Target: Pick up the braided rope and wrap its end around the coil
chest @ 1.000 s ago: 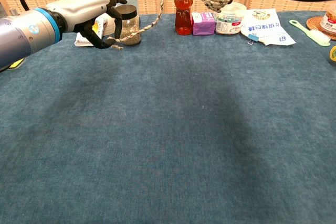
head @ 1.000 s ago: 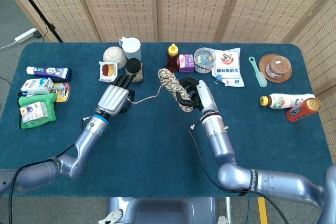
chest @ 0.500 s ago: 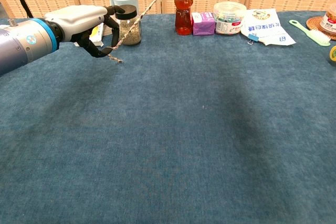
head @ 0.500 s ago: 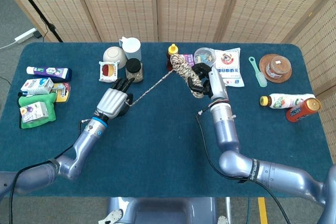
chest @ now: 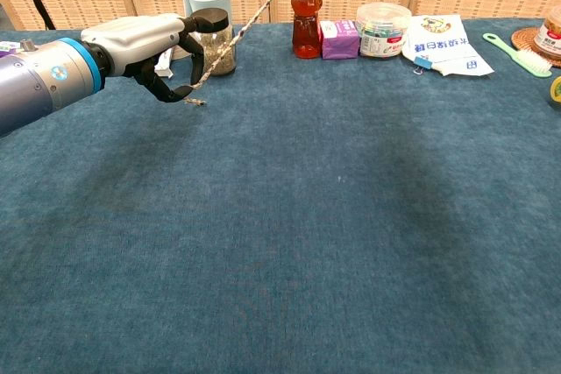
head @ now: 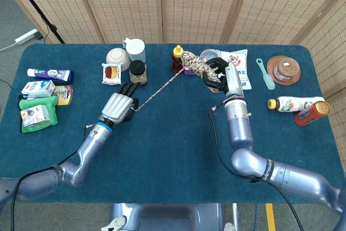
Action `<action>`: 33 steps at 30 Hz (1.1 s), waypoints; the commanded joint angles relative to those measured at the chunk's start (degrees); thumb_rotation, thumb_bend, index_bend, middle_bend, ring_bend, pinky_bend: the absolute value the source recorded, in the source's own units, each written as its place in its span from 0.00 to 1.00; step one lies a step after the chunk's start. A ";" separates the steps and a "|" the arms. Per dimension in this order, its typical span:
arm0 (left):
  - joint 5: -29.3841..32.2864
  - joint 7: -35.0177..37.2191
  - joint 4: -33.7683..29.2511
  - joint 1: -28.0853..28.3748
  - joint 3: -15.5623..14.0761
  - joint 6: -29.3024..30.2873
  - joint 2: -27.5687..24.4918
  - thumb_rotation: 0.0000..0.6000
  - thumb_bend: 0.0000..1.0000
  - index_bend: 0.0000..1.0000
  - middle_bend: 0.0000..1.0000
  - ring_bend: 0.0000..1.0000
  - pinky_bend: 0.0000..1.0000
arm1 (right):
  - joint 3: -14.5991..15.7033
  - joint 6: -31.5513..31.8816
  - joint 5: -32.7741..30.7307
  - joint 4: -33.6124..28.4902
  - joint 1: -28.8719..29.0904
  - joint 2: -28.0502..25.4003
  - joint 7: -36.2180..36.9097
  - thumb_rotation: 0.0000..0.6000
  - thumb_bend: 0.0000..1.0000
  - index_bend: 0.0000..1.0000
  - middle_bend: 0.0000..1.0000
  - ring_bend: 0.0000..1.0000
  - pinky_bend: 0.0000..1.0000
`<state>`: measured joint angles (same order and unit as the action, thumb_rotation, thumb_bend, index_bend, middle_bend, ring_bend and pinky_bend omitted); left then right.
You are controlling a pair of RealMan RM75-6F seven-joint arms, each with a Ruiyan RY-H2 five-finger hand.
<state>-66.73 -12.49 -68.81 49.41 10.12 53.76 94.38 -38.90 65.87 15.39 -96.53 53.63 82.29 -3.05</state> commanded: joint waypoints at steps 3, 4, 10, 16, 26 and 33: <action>-0.21 -0.10 -0.29 -0.03 0.27 0.00 -0.02 1.00 0.41 0.57 0.00 0.00 0.00 | 0.17 -0.37 0.15 0.17 -0.38 -0.19 -0.11 1.00 0.90 0.67 0.61 0.54 0.76; -0.22 -0.13 -0.35 -0.04 0.33 -0.01 -0.03 1.00 0.41 0.57 0.00 0.00 0.00 | 0.22 -0.44 0.21 0.15 -0.45 -0.21 -0.10 1.00 0.90 0.67 0.61 0.54 0.76; -0.08 -0.29 -1.36 -0.28 0.81 0.19 -0.38 1.00 0.41 0.57 0.00 0.00 0.00 | 0.17 -0.79 0.20 -0.09 -1.05 -0.46 0.17 1.00 0.90 0.67 0.61 0.54 0.76; -1.07 -0.55 -6.31 -1.42 1.45 2.50 -3.56 1.00 0.41 0.57 0.00 0.00 0.00 | 3.82 -0.74 3.56 -3.70 -3.27 -1.49 -0.97 1.00 0.90 0.67 0.61 0.54 0.76; -1.82 -2.38 -11.96 -2.94 1.17 3.76 -8.87 1.00 0.41 0.57 0.00 0.00 0.00 | 10.65 -1.58 10.94 -2.27 -5.50 2.08 -0.44 1.00 0.90 0.67 0.61 0.54 0.76; -3.14 -1.22 -12.58 -3.78 0.30 3.60 -10.60 1.00 0.41 0.57 0.00 0.00 0.00 | 15.74 -1.49 17.62 -1.09 -7.17 4.33 -1.41 1.00 0.90 0.67 0.61 0.54 0.76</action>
<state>-69.74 -13.77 -81.31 45.73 10.54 57.38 83.91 -24.41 64.39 31.72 -97.97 47.03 86.02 -3.99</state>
